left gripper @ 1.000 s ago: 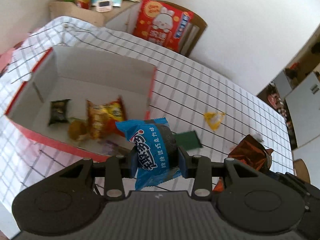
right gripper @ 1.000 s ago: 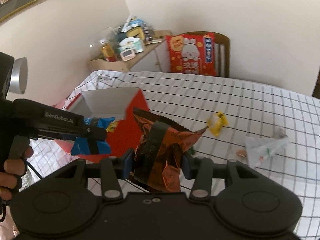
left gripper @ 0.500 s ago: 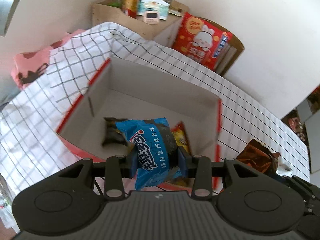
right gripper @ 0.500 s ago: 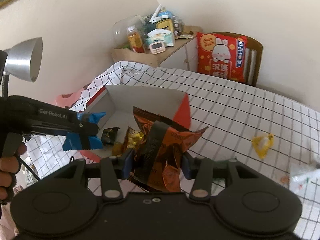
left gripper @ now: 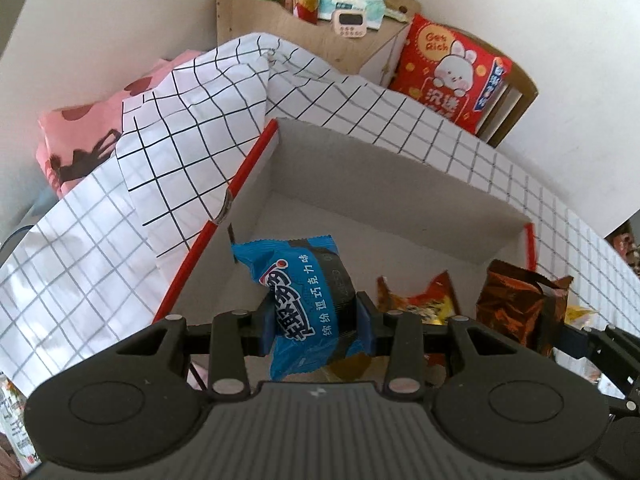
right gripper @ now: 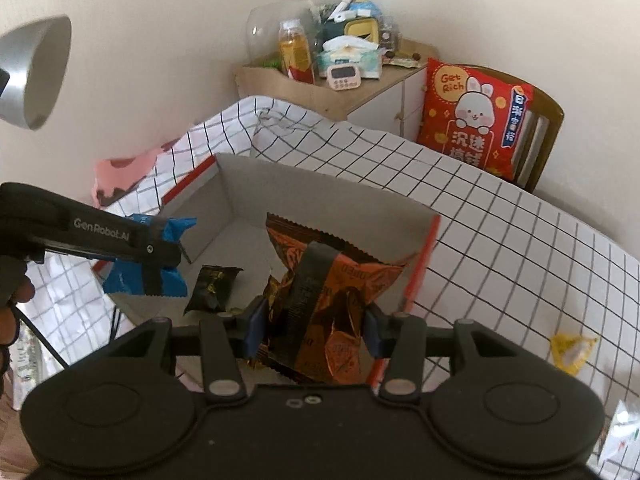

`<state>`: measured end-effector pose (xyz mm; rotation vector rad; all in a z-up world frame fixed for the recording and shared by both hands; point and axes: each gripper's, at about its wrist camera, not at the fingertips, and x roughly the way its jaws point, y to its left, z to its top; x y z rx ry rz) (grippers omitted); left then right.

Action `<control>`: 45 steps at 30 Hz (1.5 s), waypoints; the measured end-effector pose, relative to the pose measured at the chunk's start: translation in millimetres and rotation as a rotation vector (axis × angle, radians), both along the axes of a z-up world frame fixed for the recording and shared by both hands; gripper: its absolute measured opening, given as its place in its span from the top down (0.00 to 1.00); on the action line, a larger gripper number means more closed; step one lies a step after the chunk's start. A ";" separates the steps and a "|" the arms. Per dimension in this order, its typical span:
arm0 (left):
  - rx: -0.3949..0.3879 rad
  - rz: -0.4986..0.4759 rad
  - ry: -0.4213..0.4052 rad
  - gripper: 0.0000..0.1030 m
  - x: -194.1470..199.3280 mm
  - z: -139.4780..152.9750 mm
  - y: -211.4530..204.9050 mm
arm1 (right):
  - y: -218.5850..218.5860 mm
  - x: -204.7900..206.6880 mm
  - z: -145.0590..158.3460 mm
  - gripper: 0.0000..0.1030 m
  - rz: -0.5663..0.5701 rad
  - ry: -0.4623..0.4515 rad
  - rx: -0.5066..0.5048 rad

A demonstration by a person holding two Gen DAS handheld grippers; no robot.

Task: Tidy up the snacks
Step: 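Carry the blue packet and orange-brown bag with both tools over the red box, then open both tools to release the packet and bag into the box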

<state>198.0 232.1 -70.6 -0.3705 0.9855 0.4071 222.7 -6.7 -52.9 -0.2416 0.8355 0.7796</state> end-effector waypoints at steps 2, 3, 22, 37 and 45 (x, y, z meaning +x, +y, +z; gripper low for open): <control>0.000 0.000 0.014 0.62 5.0 -7.2 3.7 | 8.6 3.8 -6.1 0.55 0.010 0.005 -0.018; 0.002 -0.003 0.019 0.62 7.3 -10.4 4.8 | 12.6 5.2 -9.3 0.55 0.014 0.007 -0.026; -0.018 -0.034 0.114 0.59 22.1 -50.1 -3.8 | 26.2 9.8 -31.8 0.39 0.018 0.025 -0.090; -0.005 -0.059 0.010 0.46 -8.7 -19.0 -14.5 | 6.4 -7.7 -11.7 0.25 0.004 0.015 -0.026; 0.031 -0.099 -0.086 0.40 -32.5 12.2 -34.5 | -22.8 -23.7 14.8 0.21 0.012 0.011 0.064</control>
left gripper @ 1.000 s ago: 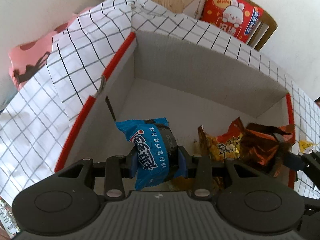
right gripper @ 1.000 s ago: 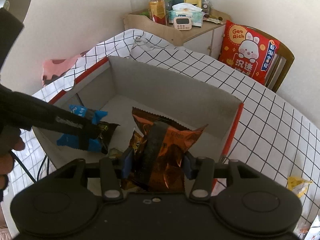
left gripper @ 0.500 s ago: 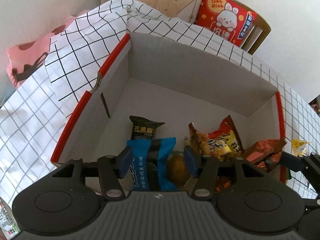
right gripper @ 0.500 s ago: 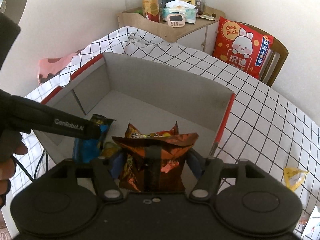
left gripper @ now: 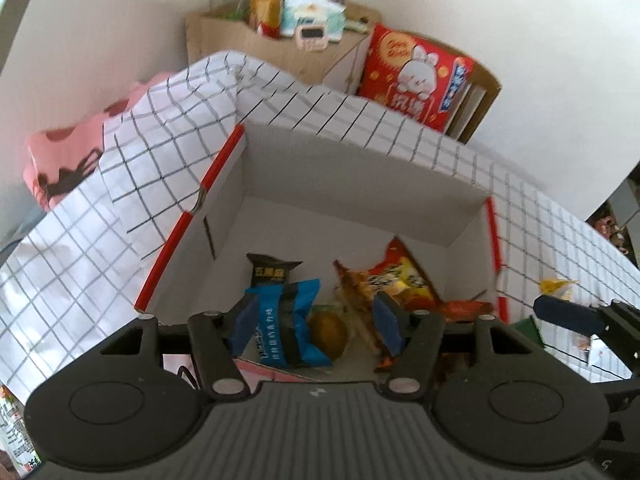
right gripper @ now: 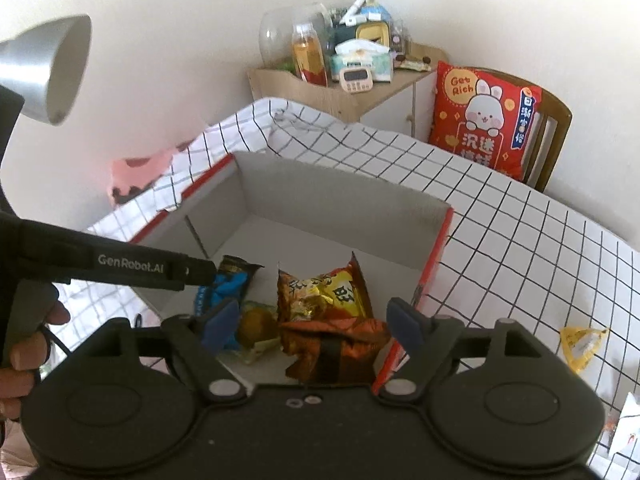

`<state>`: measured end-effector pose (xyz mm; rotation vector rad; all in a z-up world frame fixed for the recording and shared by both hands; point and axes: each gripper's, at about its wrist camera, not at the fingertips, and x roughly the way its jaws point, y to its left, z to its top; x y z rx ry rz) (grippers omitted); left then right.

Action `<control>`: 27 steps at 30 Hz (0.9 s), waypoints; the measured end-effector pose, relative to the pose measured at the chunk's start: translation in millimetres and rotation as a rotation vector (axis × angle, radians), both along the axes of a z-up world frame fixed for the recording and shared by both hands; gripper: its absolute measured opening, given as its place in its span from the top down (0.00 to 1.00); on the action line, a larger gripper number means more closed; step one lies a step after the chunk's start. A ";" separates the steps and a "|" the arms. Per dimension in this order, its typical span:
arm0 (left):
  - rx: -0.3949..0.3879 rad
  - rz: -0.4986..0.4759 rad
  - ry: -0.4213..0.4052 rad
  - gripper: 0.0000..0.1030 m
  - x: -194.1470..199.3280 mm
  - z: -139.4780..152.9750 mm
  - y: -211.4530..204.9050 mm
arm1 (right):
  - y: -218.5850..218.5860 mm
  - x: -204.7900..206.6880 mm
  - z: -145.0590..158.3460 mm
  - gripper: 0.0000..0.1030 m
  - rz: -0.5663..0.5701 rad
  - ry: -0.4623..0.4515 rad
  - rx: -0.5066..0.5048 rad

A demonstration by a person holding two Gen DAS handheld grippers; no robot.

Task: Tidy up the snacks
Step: 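Open both tools to release the packet and bag into the box, then move both tools back over the green packet and clear plastic bag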

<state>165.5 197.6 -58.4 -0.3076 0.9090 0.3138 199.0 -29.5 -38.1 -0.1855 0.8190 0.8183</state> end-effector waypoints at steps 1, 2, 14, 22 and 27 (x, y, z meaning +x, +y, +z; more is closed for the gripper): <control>0.003 -0.006 -0.012 0.40 -2.5 3.8 -4.1 | -5.5 -1.5 2.4 0.20 -0.003 0.002 0.010; 0.004 -0.013 -0.024 0.40 -4.5 7.2 -8.2 | -9.8 -2.5 4.9 0.20 -0.007 0.003 0.018; 0.045 -0.133 -0.130 0.35 -21.8 28.7 -79.5 | -88.2 -18.9 25.5 0.14 -0.096 -0.024 0.093; 0.017 -0.247 -0.123 0.33 -16.8 16.1 -133.7 | -146.5 -24.4 22.6 0.13 -0.177 -0.038 0.076; -0.003 -0.288 -0.124 0.28 -8.3 6.2 -162.0 | -182.0 -21.1 12.9 0.11 -0.250 -0.028 0.063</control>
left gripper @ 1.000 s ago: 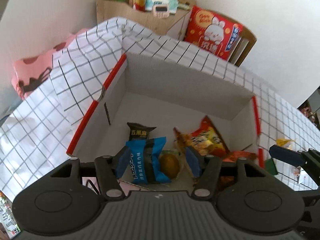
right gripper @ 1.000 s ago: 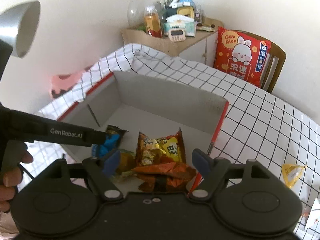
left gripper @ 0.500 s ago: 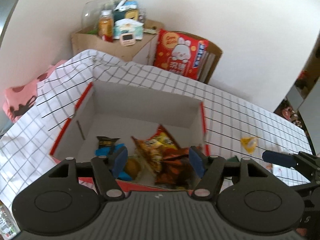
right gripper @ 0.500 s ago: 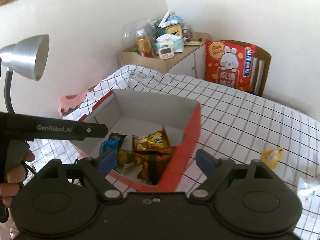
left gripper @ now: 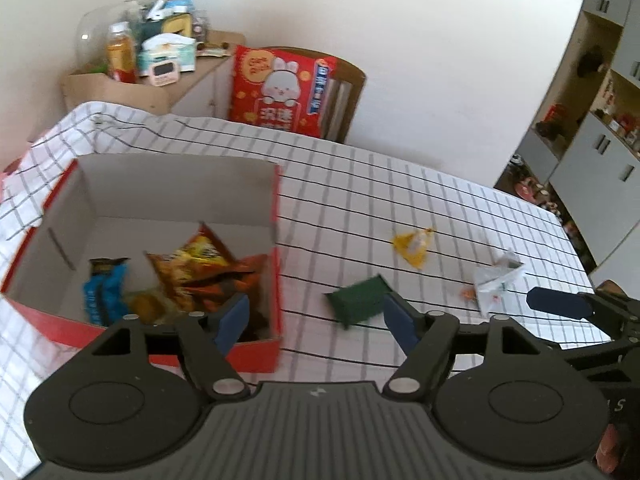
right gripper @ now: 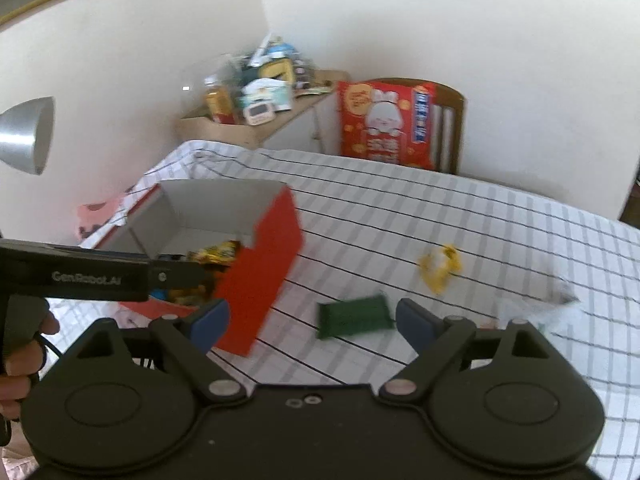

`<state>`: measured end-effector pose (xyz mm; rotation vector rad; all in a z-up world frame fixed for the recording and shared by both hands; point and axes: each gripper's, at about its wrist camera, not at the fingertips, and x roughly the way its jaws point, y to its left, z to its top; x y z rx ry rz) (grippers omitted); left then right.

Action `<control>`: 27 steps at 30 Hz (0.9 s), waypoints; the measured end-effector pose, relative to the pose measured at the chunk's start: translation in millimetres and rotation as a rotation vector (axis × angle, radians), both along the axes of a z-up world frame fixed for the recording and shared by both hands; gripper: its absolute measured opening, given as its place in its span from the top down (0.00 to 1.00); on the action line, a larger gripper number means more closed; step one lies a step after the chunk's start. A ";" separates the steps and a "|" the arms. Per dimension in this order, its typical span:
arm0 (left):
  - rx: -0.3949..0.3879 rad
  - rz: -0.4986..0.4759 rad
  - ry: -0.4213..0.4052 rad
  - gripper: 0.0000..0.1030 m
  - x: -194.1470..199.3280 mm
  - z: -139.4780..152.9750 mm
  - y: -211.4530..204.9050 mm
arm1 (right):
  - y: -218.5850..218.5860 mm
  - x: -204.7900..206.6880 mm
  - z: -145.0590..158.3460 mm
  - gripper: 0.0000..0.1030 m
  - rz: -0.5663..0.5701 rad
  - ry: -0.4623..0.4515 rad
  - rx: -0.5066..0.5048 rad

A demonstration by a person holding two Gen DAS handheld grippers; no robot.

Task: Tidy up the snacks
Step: 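Move both tools back over the green packet and clear plastic bag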

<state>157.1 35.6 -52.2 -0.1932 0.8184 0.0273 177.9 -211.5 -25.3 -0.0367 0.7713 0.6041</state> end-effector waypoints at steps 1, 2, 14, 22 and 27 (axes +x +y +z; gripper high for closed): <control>-0.005 -0.010 0.004 0.28 2.6 -2.7 -4.8 | -7.9 1.2 -2.7 0.11 -0.015 0.008 0.004; -0.004 -0.020 0.005 0.27 4.8 -5.5 -10.1 | -15.7 2.4 -5.5 0.11 -0.032 0.018 0.010; 0.096 -0.233 0.078 0.27 49.3 -36.0 -70.2 | -102.8 29.3 -36.5 0.10 -0.234 0.100 0.004; 0.171 -0.421 0.216 0.27 102.4 -53.2 -95.9 | -141.7 64.5 -49.1 0.10 -0.359 0.127 -0.005; 0.236 -0.527 0.309 0.27 130.8 -72.1 -106.4 | -153.2 92.2 -60.2 0.10 -0.426 0.190 0.009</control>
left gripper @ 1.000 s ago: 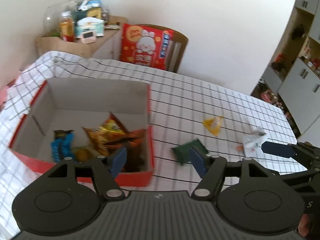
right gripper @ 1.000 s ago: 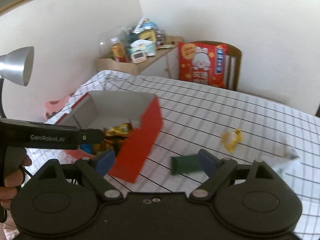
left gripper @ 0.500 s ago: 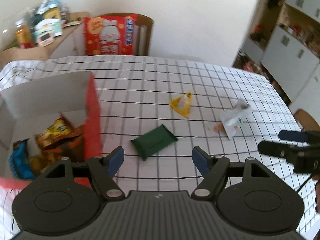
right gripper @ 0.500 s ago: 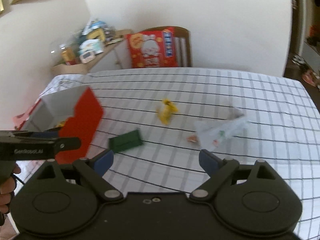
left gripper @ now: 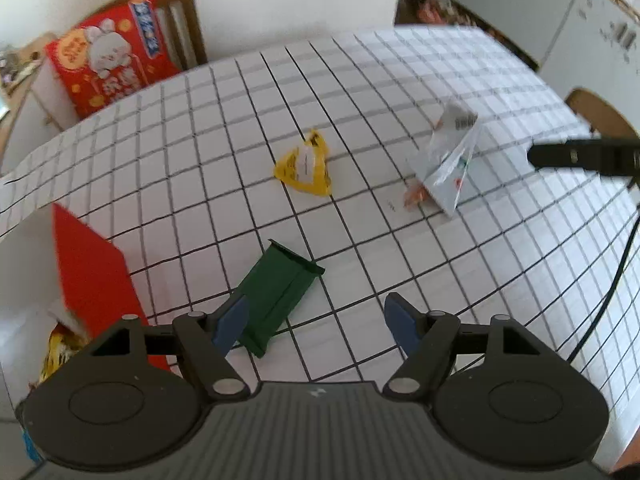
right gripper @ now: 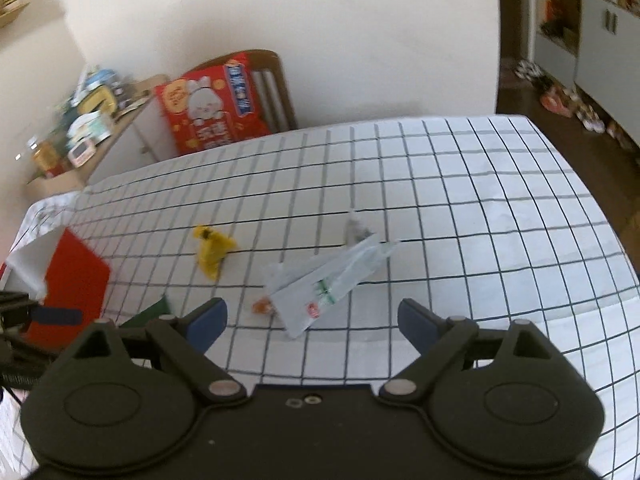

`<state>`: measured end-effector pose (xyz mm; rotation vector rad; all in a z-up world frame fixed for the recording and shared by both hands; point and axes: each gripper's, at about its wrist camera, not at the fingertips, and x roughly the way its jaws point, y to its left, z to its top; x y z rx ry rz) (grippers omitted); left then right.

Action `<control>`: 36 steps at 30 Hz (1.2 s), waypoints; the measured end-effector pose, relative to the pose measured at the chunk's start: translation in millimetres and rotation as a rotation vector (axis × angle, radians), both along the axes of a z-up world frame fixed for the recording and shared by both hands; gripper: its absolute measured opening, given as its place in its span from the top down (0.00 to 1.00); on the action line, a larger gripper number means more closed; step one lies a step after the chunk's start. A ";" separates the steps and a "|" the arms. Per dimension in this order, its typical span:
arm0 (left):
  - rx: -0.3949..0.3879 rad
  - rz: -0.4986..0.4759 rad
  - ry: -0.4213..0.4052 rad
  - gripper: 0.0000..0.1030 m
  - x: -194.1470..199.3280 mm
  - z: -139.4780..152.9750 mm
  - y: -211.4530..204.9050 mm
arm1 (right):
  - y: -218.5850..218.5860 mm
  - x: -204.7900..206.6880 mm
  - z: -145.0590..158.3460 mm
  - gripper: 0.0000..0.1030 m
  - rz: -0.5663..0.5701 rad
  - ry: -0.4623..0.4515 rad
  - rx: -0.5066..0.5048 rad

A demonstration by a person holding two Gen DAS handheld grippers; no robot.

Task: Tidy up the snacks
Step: 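Move both tools back over the green packet and clear plastic bag, then grasp the green packet with the left tool while the right tool grasps the clear plastic bag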

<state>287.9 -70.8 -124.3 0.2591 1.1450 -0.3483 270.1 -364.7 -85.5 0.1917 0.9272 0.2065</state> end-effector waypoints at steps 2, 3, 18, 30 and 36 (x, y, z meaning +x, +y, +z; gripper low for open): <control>0.019 -0.015 0.024 0.27 10.2 -7.0 -1.3 | -0.6 11.3 -5.5 0.10 -0.030 0.022 0.002; 0.030 -0.024 0.033 0.27 14.9 -10.5 -2.6 | 0.2 16.9 -8.2 0.10 -0.047 0.031 0.003; 0.093 -0.066 0.195 0.28 68.4 -56.0 6.4 | 19.1 72.1 -48.0 0.13 -0.166 0.140 0.005; 0.099 -0.130 0.198 0.43 62.9 -70.9 4.7 | 24.8 88.9 -69.0 0.24 -0.241 0.197 0.022; 0.122 -0.131 0.159 0.56 50.6 -72.5 -0.3 | 26.9 88.7 -70.4 0.41 -0.240 0.197 0.049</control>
